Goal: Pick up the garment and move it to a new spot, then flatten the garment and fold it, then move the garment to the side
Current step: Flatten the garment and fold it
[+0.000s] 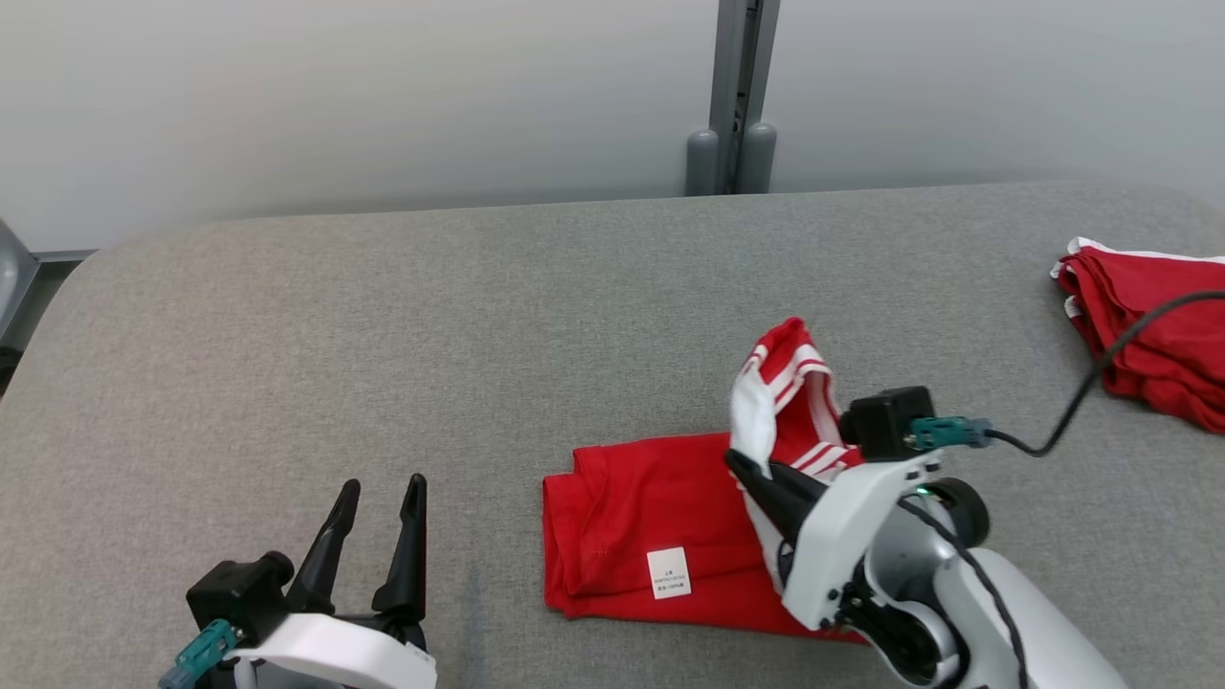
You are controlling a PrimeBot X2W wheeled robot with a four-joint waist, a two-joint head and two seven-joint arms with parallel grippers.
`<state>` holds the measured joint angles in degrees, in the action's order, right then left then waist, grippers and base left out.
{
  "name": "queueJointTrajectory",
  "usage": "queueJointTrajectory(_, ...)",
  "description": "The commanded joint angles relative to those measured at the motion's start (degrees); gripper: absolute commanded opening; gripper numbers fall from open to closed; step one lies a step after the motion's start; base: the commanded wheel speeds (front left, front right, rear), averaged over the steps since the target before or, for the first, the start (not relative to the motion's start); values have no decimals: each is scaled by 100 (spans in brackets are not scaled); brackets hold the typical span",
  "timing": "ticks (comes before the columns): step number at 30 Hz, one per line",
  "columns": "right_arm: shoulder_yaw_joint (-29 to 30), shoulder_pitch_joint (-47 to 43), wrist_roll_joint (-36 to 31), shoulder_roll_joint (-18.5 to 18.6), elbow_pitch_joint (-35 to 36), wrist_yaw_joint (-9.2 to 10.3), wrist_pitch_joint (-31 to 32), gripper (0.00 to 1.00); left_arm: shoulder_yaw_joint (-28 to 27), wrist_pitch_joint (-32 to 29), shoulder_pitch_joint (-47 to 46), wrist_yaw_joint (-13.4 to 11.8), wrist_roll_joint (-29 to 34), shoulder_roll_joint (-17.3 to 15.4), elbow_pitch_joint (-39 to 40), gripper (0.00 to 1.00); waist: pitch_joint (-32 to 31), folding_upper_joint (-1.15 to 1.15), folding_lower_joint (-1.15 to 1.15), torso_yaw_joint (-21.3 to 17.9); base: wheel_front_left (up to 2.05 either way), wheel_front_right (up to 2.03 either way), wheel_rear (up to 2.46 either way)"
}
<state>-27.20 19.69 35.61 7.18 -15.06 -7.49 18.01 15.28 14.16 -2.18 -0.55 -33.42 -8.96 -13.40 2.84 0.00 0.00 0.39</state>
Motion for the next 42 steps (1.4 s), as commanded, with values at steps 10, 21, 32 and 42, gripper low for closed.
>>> queueJointTrajectory(10,-751,706,209,-358,-1074,-2,-373,0,127,21,-297,94,54,66,-107,100,108,0,0,303,0,0,0)
queueJointTrajectory(21,-1726,1323,990,-411,-1843,-2,-840,100,190,60,-405,147,75,145,-273,100,106,0,0,468,0,0,0)
queueJointTrajectory(32,-1972,1658,1246,-412,-1786,-2,-1295,100,178,77,-323,112,88,151,-252,100,49,0,0,284,0,0,0)
queueJointTrajectory(42,-948,1563,554,-185,-1823,-2,-2388,100,273,89,-261,85,161,152,-153,100,19,0,0,75,0,0,0)
